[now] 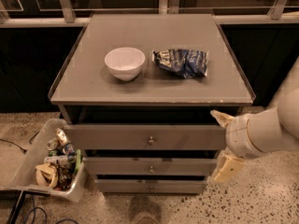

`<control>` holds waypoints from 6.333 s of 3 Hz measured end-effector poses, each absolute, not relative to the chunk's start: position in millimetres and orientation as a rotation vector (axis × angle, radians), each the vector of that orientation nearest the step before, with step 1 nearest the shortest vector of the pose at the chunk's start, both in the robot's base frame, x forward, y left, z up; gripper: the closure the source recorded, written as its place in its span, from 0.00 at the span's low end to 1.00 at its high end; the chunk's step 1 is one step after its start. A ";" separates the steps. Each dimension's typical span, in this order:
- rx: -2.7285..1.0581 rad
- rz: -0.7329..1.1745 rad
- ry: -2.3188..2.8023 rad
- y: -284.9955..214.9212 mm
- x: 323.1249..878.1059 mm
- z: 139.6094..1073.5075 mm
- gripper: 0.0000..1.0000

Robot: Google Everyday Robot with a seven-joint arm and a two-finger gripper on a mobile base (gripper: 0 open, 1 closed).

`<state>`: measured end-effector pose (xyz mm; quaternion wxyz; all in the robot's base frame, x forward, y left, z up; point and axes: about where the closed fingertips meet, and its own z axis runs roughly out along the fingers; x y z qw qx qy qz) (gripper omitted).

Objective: Open top drawer

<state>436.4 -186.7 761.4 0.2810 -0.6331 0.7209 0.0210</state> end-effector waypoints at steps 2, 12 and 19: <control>-1.715 0.145 1.872 -172.3 471.9 738.0 0.00; -1.739 0.199 1.942 -167.3 536.2 632.9 0.88; -1.720 0.202 1.925 -167.2 518.4 645.7 0.61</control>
Offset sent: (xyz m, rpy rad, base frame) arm 0.0683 0.0201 -0.0325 0.0955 -0.0018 0.0862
